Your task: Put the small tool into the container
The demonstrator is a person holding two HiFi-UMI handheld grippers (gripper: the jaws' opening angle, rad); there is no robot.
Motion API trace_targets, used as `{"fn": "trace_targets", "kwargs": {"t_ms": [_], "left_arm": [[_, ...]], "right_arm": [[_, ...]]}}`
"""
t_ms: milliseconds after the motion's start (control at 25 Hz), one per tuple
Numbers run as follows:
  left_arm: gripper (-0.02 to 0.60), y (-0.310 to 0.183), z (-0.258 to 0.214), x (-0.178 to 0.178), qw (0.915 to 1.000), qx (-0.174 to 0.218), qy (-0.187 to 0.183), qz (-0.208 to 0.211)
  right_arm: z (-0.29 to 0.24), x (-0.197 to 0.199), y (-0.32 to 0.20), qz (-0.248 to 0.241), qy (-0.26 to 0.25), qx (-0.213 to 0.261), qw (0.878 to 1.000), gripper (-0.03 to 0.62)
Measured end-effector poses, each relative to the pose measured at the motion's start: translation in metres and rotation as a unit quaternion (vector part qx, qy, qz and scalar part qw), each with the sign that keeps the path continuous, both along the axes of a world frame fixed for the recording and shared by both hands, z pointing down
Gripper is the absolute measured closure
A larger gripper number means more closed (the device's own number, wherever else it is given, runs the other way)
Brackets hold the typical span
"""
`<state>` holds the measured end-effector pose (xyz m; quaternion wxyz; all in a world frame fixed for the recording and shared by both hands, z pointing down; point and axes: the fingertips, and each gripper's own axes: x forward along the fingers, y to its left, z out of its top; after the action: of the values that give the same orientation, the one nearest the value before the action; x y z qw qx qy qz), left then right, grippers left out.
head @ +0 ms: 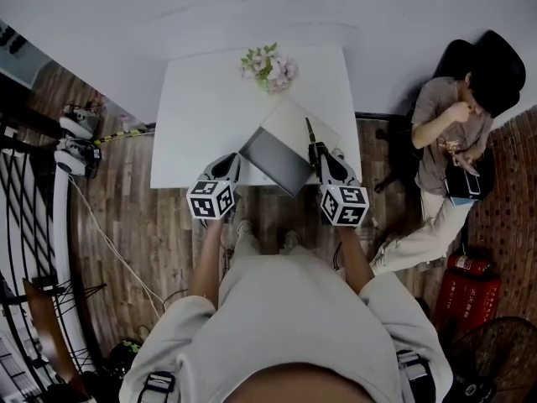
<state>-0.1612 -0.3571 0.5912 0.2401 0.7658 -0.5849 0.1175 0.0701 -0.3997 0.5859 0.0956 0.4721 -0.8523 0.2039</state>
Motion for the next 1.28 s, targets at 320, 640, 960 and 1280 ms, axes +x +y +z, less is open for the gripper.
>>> {"fn": "trace_targets", "kwargs": {"t_ms": [320, 640, 960, 1280], "left_arm": [[0.572, -0.008, 0.005, -0.031, 0.9992, -0.004, 0.009, 0.039], [0.572, -0.014, 0.008, -0.052, 0.9970, -0.005, 0.025, 0.072], [0.572, -0.020, 0.007, -0.068, 0.9949, -0.002, 0.034, 0.095], [0.572, -0.028, 0.009, -0.087, 0.9942, 0.000, 0.042, 0.099]], "right_arm": [[0.002, -0.023, 0.013, 0.040, 0.019, -0.002, 0.999, 0.588], [0.000, -0.052, 0.023, 0.064, 0.040, 0.001, 0.997, 0.588], [-0.001, -0.070, 0.028, 0.082, 0.052, 0.001, 0.995, 0.588], [0.008, -0.094, 0.028, 0.073, 0.103, 0.008, 0.992, 0.588]]}}
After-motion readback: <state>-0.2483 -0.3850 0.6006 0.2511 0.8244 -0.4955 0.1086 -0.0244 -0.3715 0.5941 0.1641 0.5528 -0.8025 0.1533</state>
